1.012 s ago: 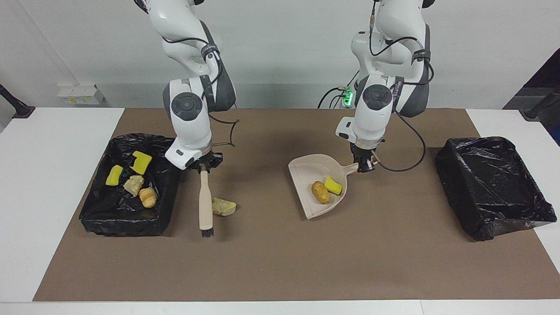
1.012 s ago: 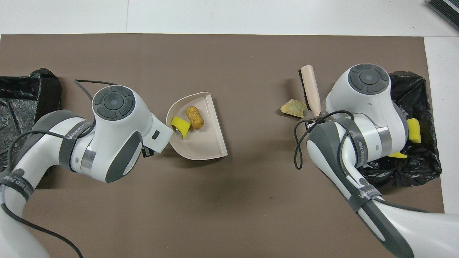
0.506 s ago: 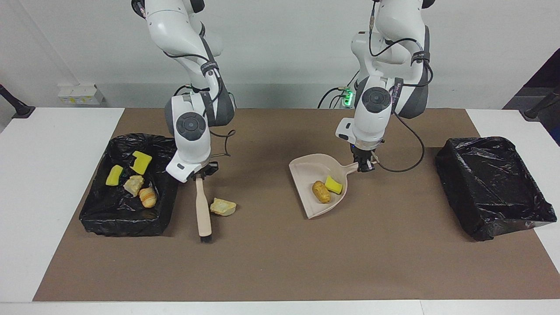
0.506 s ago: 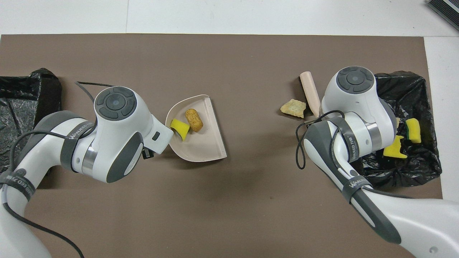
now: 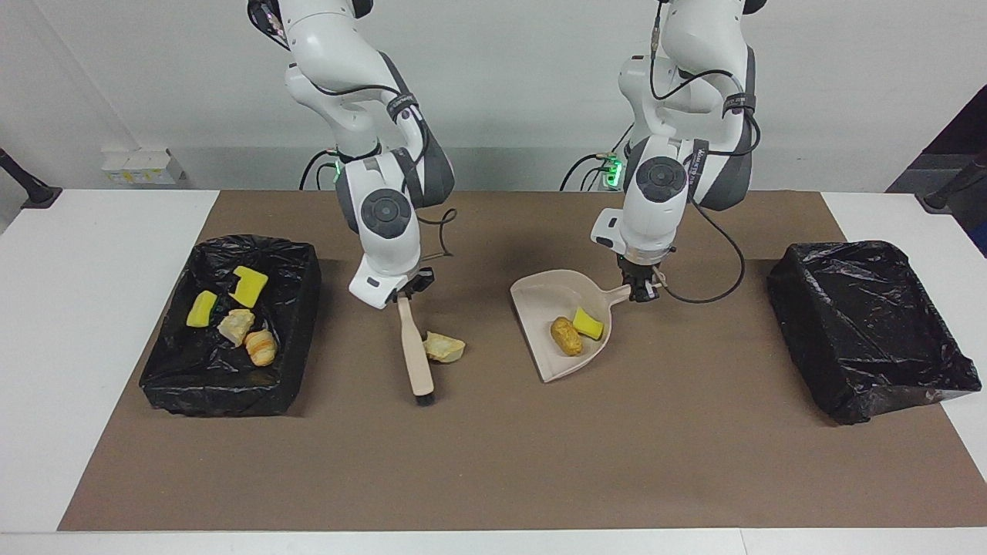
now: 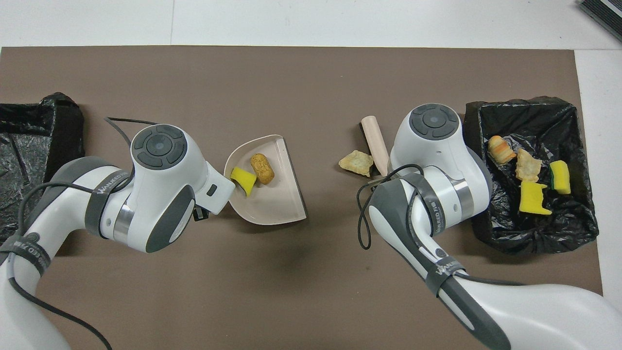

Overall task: Sweep and dump trash in bin
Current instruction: 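Brush the pieces near the far bin toward the dustpan with the right gripper, then sweep the remaining pieces into the dustpan with the right gripper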

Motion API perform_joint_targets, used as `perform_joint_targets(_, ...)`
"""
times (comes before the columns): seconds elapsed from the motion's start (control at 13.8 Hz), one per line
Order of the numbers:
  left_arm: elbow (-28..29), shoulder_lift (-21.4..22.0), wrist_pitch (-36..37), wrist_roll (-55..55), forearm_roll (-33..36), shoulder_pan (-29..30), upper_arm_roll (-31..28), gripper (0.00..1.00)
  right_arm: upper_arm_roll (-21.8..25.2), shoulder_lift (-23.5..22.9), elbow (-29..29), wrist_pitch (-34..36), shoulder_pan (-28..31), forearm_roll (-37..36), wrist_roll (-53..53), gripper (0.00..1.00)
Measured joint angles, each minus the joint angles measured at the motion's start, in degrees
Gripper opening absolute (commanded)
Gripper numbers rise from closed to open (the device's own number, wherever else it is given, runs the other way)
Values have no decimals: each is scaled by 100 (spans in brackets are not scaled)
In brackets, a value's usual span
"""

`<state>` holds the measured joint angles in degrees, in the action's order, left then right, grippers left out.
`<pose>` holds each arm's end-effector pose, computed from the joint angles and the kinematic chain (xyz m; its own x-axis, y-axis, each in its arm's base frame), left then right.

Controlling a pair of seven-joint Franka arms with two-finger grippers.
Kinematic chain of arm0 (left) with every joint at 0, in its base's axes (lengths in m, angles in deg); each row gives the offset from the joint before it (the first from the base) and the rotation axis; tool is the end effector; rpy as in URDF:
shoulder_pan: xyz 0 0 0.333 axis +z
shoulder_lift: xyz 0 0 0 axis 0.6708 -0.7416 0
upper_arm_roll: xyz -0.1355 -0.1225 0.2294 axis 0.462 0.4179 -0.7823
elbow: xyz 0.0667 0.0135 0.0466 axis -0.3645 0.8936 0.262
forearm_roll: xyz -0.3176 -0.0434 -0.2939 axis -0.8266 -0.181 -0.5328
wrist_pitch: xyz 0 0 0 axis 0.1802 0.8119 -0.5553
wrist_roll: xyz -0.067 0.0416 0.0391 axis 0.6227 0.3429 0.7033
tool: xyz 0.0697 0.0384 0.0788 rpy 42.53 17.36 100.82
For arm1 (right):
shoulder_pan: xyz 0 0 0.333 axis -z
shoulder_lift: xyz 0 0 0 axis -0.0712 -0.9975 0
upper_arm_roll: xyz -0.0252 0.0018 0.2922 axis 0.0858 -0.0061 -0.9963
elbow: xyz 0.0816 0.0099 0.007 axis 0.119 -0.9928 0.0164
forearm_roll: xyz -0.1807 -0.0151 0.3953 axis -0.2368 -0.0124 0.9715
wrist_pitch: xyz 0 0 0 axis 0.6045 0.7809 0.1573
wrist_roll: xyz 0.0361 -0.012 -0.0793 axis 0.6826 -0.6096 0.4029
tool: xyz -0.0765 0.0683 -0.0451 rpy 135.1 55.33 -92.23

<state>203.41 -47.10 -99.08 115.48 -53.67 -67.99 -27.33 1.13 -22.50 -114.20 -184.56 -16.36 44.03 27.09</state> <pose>0.5505 -0.2325 0.3161 0.1989 -0.9691 -0.1456 -0.9768 -0.2080 0.0505 0.5831 0.2313 0.2970 0.9405 0.2306 -0.2495 0.2403 -0.9707 0.0087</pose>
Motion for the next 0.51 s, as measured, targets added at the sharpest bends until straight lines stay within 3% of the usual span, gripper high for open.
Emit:
perform_joint_targets(0.29,377,199,-301,-7,0,0,9,0,-15,166,-187,-142,-625,845,-613,0)
perform_joint_targets(0.51,590,320,-489,-8,0,-2,22,0,-13,278,-304,-156,-774,1290,-716,0)
